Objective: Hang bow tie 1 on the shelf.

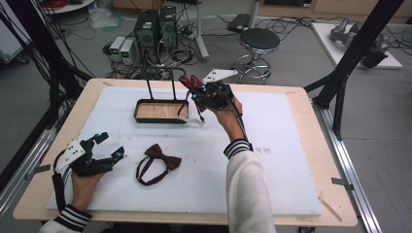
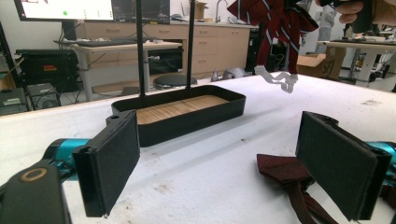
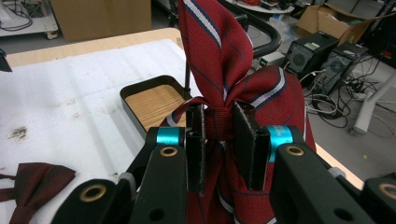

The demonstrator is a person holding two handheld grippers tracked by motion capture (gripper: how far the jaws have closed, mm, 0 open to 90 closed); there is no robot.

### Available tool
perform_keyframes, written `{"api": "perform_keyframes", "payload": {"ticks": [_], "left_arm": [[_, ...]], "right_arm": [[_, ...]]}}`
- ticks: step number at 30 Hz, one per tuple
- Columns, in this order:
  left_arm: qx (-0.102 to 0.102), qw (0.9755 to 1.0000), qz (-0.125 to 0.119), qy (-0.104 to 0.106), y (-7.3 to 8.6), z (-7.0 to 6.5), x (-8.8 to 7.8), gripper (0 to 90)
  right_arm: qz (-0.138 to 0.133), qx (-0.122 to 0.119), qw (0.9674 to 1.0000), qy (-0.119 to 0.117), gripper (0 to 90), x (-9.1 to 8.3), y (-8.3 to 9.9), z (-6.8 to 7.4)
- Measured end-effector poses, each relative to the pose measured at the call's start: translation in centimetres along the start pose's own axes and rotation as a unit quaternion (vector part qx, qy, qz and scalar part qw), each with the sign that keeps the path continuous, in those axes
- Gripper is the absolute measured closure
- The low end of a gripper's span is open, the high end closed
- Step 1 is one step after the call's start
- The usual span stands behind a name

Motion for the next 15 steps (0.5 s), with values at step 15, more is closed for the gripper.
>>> {"api": "perform_keyframes", "payload": {"ticks": [15], "left_arm": [[-0.002, 1.0000, 0.001, 0.000, 0.0, 0.0, 0.0, 14.0]], "right_arm": [[-0.034, 0.016, 0.9993, 0.004, 75.4, -0.5, -1.5, -0.2]]}}
Point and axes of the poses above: each handheld gripper's, and its own axes: x roughly forward along the jaws, y roughly out of its underside, z roughly to its left, the point moved 7 cm from there along x, roughly forward along the jaws, and after that the axes turned 15 degrees about x, right-handed, at the moved point
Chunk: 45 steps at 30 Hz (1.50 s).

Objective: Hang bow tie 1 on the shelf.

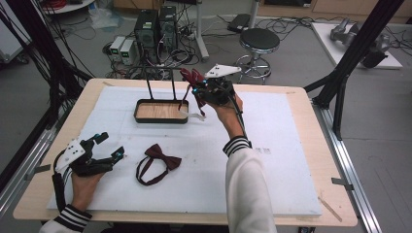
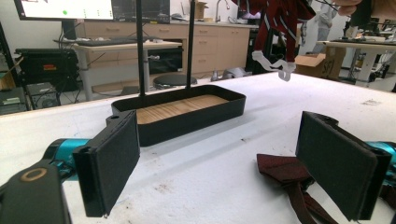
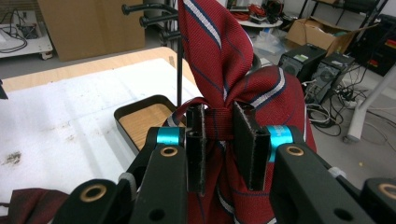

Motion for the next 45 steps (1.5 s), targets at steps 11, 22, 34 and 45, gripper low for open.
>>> {"api": "perform_keyframes", "payload": {"ticks": [11, 22, 34, 45], "left_arm": [[0.000, 1.0000, 0.000, 0.000, 0.0, 0.0, 0.0, 14.1], [-0.001, 1.0000, -0.001, 0.000, 0.0, 0.0, 0.0, 14.0], [-0.002, 1.0000, -0.001, 0.000, 0.0, 0.1, 0.0, 14.1], [-0.003, 1.0000, 0.000, 0.001, 0.0, 0.1, 0.0, 14.0]], "right_arm": [[-0.004, 0.000, 1.0000, 0.005, 75.4, 0.5, -1.2, 0.3], [-0.008, 0.000, 0.9998, 0.018, 75.4, 1.2, -1.5, 0.5], [-0.014, 0.008, 0.9994, 0.030, 75.4, 2.1, -2.0, 0.3], [-0.020, 0.011, 0.9986, 0.047, 75.4, 3.1, -3.1, 0.0]]}}
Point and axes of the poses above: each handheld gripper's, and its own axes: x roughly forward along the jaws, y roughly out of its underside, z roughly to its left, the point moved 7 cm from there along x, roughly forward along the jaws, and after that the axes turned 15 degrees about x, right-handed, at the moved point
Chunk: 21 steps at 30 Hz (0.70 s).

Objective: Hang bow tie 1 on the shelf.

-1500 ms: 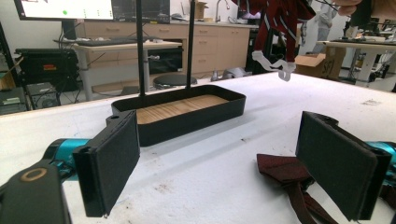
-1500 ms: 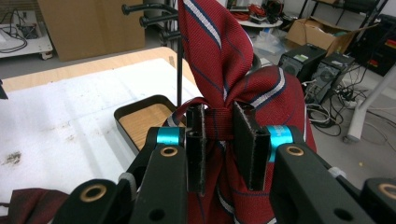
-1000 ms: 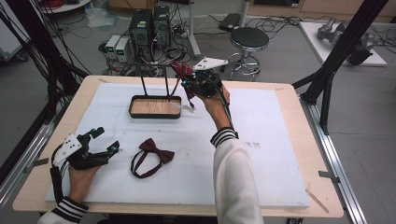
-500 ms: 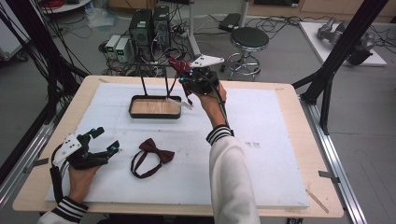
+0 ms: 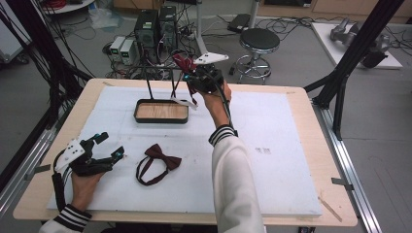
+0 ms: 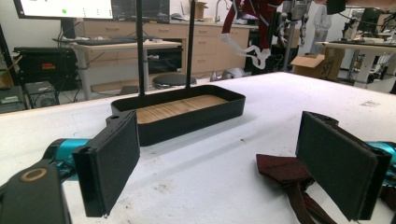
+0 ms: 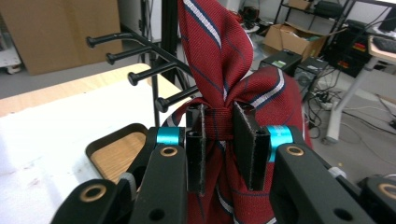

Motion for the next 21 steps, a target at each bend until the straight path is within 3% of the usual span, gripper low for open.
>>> {"api": "perform_keyframes", "payload": {"ticks": [21], "left_arm": [[0.000, 1.0000, 0.001, 0.001, 0.0, 0.0, 0.0, 14.0]], "right_arm": [[-0.005, 0.025, 0.9992, 0.031, 75.3, 1.4, -0.2, -1.6]]}}
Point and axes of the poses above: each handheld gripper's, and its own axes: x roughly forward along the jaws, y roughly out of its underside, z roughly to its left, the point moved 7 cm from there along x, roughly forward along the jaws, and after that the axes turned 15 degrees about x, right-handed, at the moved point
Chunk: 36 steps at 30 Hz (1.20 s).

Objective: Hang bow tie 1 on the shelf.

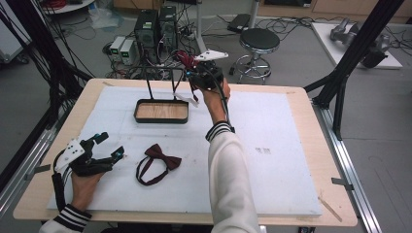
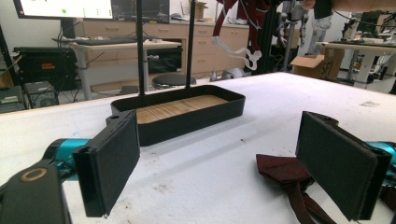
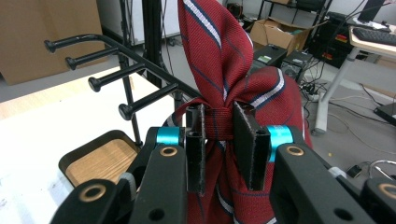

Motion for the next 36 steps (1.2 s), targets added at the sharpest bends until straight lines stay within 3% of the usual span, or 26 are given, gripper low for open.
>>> {"api": "perform_keyframes", "payload": {"ticks": [3, 6, 23, 27, 36], "left_arm": [[0.000, 1.0000, 0.000, 0.000, 0.0, 0.0, 0.0, 14.0], [0.000, 1.0000, 0.000, 0.000, 0.0, 0.0, 0.0, 14.0], [0.000, 1.0000, -0.001, 0.000, 0.0, 0.0, 0.0, 14.0], [0.000, 1.0000, -0.002, 0.000, 0.0, 0.0, 0.0, 14.0], [-0.002, 1.0000, -0.003, 0.000, 0.0, 0.0, 0.0, 14.0]], "right_arm": [[0.006, 0.004, 1.0000, -0.002, 75.2, 0.3, -0.3, 0.0], [-0.007, -0.003, 1.0000, 0.004, 75.2, 0.4, -0.7, 0.1], [0.032, 0.015, 0.9987, 0.036, 74.5, 1.0, 0.5, -1.2], [0.040, 0.010, 0.9983, 0.040, 74.4, 1.1, 0.8, -1.3], [0.048, 0.013, 0.9981, 0.037, 73.5, 1.0, 1.1, -1.4]]}}
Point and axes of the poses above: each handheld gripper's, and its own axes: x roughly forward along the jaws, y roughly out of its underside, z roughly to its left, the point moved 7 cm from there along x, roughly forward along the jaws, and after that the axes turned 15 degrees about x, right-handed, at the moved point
